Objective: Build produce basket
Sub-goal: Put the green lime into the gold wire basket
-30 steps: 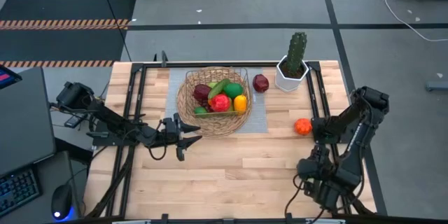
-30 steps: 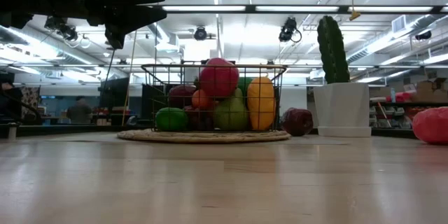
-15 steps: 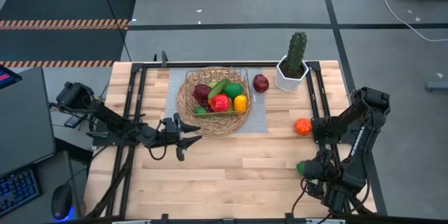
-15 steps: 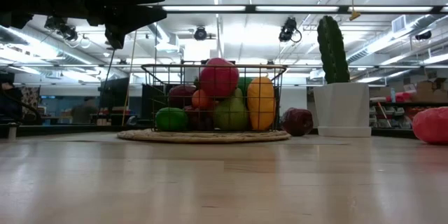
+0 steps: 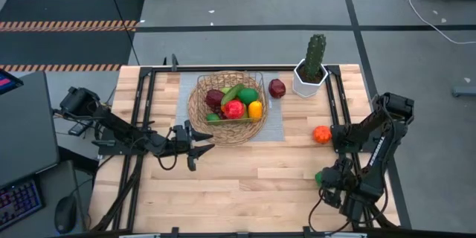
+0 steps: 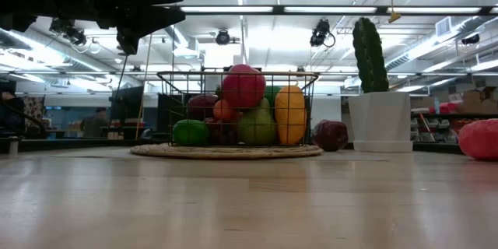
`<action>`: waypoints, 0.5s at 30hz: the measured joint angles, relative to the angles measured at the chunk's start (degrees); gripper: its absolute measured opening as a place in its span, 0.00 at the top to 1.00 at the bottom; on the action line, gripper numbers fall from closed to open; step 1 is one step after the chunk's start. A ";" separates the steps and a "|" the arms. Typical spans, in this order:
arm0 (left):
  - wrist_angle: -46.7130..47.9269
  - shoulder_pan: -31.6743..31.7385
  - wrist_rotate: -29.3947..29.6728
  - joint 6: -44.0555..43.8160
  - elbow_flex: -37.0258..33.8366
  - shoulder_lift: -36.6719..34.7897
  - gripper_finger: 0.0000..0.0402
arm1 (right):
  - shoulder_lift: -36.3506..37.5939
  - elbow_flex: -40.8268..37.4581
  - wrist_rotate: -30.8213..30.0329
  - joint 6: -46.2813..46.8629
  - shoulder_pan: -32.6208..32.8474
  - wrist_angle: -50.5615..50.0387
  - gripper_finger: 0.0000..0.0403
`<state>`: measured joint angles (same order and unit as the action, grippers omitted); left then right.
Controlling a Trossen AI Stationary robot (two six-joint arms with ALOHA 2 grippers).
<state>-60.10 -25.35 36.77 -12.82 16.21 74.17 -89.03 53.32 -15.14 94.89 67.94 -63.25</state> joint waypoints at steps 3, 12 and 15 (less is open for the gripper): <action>0.00 0.01 0.00 0.02 0.01 0.00 0.57 | 0.00 -0.90 -0.04 0.07 0.00 0.72 0.01; 0.28 0.01 0.00 -0.02 0.02 0.00 0.56 | 0.00 -2.74 -0.04 0.09 0.00 3.37 0.01; 0.45 0.01 0.00 0.01 0.02 0.00 0.56 | 0.00 -3.07 -0.03 0.09 0.00 4.32 0.01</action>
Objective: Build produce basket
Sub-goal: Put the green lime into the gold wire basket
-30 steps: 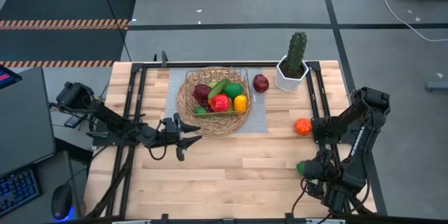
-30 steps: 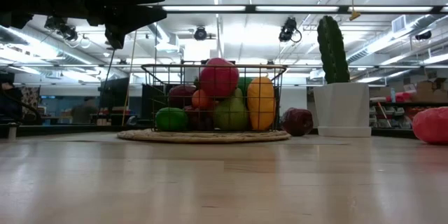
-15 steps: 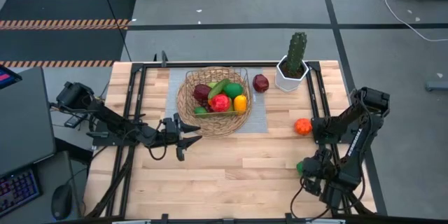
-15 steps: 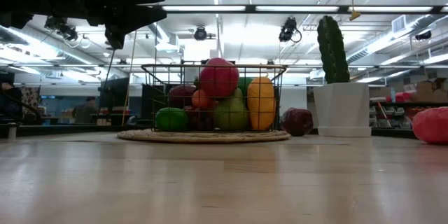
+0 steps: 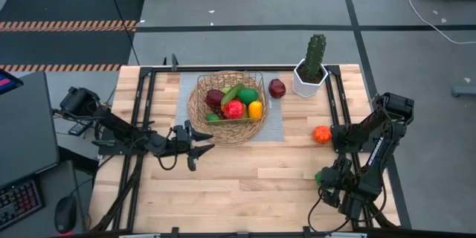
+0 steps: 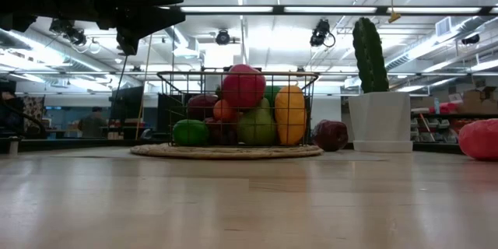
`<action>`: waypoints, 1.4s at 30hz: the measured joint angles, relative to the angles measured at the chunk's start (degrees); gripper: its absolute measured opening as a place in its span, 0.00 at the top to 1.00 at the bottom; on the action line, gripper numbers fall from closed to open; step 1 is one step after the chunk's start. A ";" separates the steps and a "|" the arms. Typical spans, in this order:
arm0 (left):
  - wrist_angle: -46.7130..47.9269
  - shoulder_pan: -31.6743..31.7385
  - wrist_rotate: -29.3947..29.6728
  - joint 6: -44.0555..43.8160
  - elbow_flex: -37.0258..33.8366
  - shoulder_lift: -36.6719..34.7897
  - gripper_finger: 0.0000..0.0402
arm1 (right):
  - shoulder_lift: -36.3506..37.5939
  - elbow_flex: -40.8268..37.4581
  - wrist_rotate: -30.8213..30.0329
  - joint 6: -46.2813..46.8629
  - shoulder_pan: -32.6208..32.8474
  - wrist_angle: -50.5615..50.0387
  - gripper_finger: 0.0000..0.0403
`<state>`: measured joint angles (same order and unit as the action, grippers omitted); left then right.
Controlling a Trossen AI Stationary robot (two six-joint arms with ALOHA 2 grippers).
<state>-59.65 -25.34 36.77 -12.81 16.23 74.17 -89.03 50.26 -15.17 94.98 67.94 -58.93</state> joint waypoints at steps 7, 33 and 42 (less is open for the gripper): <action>-0.01 -0.02 0.00 -0.03 0.00 0.00 0.56 | 0.00 -0.41 0.16 0.01 0.00 0.88 0.04; -0.02 -0.01 0.02 -0.04 0.00 0.00 0.57 | 0.02 1.90 1.20 -0.17 -0.50 -0.21 0.14; -0.03 0.00 0.02 -0.08 0.00 0.00 0.57 | 0.04 7.47 -4.56 -2.43 -2.16 -5.17 0.14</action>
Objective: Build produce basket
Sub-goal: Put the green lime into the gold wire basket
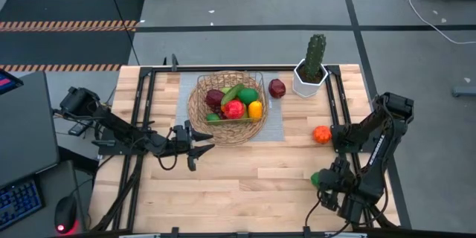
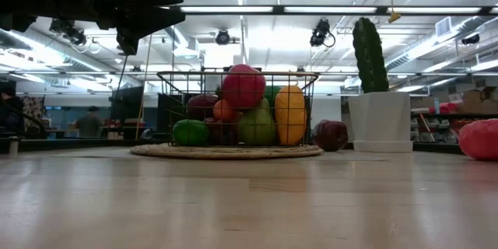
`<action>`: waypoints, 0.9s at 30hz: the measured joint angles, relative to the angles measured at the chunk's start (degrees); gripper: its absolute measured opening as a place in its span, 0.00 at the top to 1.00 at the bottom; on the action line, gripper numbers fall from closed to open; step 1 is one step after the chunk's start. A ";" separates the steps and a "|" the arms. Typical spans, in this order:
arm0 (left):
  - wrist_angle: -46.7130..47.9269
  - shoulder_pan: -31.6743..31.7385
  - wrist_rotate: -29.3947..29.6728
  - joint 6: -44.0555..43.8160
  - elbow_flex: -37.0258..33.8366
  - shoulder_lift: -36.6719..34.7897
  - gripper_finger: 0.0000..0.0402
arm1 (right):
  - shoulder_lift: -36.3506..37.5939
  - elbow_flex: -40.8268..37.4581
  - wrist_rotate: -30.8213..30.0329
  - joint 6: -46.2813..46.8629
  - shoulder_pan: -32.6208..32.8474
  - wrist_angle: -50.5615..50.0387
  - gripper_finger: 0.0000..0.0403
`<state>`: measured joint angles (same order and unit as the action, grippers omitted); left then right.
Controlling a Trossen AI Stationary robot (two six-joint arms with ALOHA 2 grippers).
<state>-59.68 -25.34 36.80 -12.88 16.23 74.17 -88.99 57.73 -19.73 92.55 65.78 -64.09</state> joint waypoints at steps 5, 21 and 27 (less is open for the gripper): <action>0.00 0.00 0.00 -0.02 0.00 0.00 0.57 | 0.02 3.63 -4.49 -2.79 -1.79 -3.90 0.14; -0.01 -0.01 0.00 -0.02 0.00 0.00 0.57 | 0.04 9.06 -24.07 -10.67 -11.65 -15.49 0.14; 0.00 -0.02 0.00 0.00 0.00 0.00 0.57 | 0.04 9.06 -32.81 -15.62 -17.44 -15.80 0.14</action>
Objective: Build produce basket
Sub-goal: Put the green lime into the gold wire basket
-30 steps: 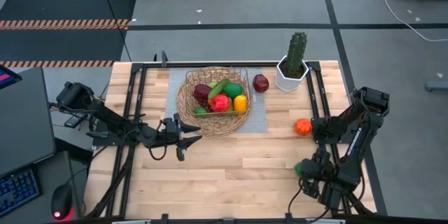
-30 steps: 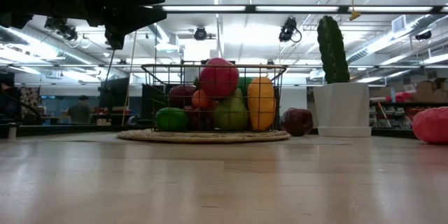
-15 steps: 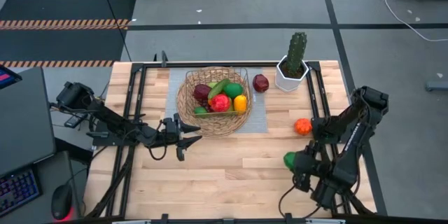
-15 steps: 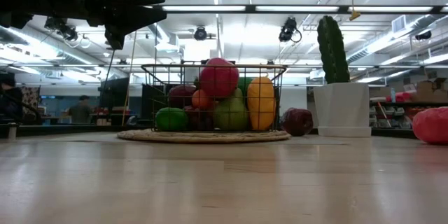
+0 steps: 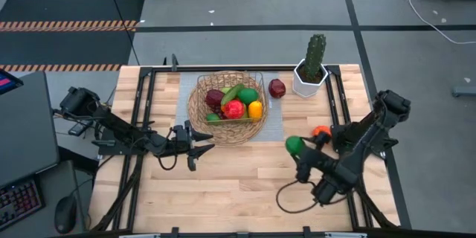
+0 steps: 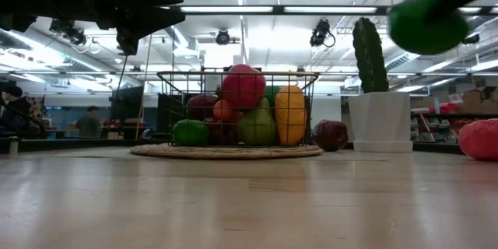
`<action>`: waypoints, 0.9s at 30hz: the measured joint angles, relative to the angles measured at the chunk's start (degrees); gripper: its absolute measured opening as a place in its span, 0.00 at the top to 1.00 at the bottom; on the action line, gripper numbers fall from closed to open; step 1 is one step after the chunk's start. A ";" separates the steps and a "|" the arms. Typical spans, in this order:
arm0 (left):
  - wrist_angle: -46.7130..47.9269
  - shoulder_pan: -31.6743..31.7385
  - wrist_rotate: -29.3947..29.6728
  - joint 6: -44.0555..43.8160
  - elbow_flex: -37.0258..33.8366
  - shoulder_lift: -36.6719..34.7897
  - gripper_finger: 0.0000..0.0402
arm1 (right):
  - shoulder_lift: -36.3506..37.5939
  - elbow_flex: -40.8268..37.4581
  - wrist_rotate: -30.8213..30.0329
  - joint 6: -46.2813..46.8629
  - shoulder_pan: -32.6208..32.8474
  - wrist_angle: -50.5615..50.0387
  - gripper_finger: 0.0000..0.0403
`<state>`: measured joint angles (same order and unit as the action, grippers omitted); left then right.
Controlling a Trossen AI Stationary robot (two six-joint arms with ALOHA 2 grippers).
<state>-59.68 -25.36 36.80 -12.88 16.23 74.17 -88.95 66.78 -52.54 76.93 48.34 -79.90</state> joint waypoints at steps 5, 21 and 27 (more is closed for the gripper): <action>-0.01 0.02 0.00 -0.02 0.00 0.00 0.57 | 0.00 0.00 -9.70 -3.97 -5.87 0.30 0.14; 0.00 0.01 0.00 -0.02 0.00 0.00 0.57 | 0.00 0.00 -10.16 -48.29 -24.67 25.80 0.14; 0.00 0.02 0.00 -0.02 0.00 0.00 0.57 | 0.00 0.00 -3.60 -69.69 -29.50 42.96 0.14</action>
<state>-59.68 -25.34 36.80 -12.91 16.23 74.17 -88.95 66.78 -56.14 7.24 18.84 -36.93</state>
